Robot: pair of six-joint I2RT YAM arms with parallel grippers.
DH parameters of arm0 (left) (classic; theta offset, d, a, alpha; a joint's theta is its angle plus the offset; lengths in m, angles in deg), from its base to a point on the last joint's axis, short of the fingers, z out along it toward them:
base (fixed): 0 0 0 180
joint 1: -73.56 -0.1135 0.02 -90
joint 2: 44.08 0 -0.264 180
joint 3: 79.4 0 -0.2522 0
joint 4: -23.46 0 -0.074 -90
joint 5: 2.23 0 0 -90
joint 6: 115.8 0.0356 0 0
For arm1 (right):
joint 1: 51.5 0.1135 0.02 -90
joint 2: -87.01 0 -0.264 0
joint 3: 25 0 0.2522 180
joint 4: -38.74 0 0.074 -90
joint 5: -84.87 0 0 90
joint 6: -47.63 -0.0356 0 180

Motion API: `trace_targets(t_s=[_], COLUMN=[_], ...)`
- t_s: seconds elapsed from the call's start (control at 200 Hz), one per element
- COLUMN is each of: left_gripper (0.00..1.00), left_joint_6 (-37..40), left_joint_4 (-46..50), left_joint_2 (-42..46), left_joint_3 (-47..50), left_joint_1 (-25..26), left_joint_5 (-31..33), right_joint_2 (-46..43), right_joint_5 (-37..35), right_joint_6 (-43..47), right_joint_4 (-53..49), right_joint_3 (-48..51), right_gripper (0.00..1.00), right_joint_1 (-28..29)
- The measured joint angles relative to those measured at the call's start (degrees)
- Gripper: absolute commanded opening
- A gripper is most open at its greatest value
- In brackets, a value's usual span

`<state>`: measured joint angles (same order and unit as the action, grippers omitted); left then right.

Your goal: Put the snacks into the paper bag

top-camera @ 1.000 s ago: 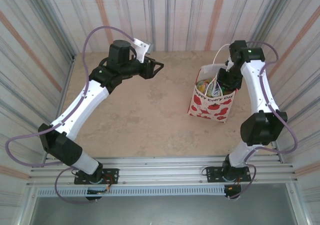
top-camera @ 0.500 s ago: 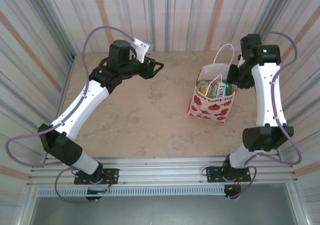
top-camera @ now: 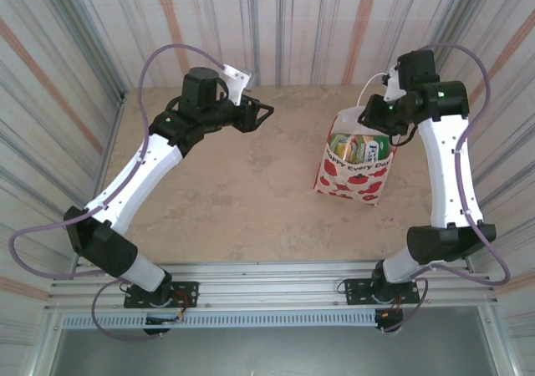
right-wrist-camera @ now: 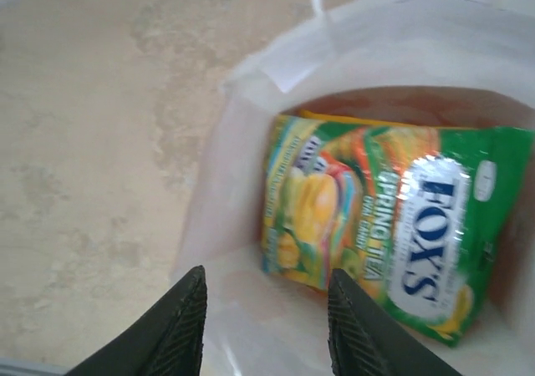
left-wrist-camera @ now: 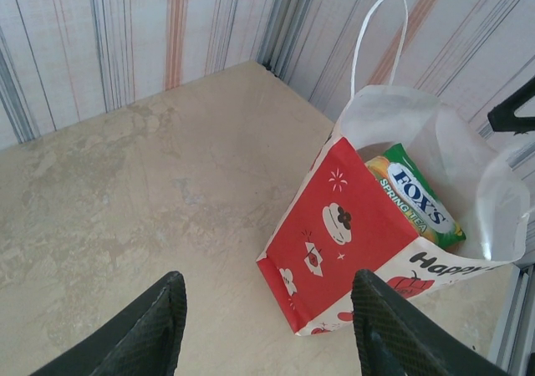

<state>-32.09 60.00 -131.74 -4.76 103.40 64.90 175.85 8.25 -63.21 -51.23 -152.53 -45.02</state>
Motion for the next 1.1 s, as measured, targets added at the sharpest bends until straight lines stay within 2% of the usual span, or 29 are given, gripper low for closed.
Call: trace_targets(t_s=[0.09, 0.21, 0.371, 0.752, 0.852, 1.012, 1.097], left_gripper=[0.55, 0.55, 0.55, 0.55, 0.55, 0.55, 0.55], left_joint_6=[-0.20, -0.46, -0.44, 0.02, 0.07, 0.07, 0.07], left_joint_4=[0.13, 0.13, 0.15, 1.46, 1.44, 1.44, 1.44], left_joint_2=[0.00, 0.00, 0.00, 0.00, 0.00, 0.00, 0.00], left_joint_3=[0.28, 0.28, 0.28, 0.28, 0.35, 0.90, 1.29], left_joint_1=[0.00, 0.00, 0.00, -0.66, -1.05, -1.99, -2.27], left_joint_5=[0.00, -0.17, -0.15, 0.00, -0.02, -0.09, -0.17], right_joint_2=[1.33, 4.35, 7.61, 14.67, 15.98, 16.48, 16.48], right_joint_5=[1.18, 1.44, -0.20, -3.13, -3.78, -5.38, -6.01], right_joint_6=[-1.60, -3.63, -5.70, -7.21, -7.19, -7.58, -7.85], right_joint_4=[1.49, 2.08, 2.49, 2.25, 2.21, 2.16, 2.27], right_joint_3=[-0.02, -0.07, -0.09, -0.11, -0.11, -0.11, -0.17], right_gripper=[0.57, 0.59, 0.60, 0.54, 0.47, 0.23, 0.14], right_joint_1=[3.15, 7.06, 8.55, 10.75, 11.54, 12.68, 13.29])
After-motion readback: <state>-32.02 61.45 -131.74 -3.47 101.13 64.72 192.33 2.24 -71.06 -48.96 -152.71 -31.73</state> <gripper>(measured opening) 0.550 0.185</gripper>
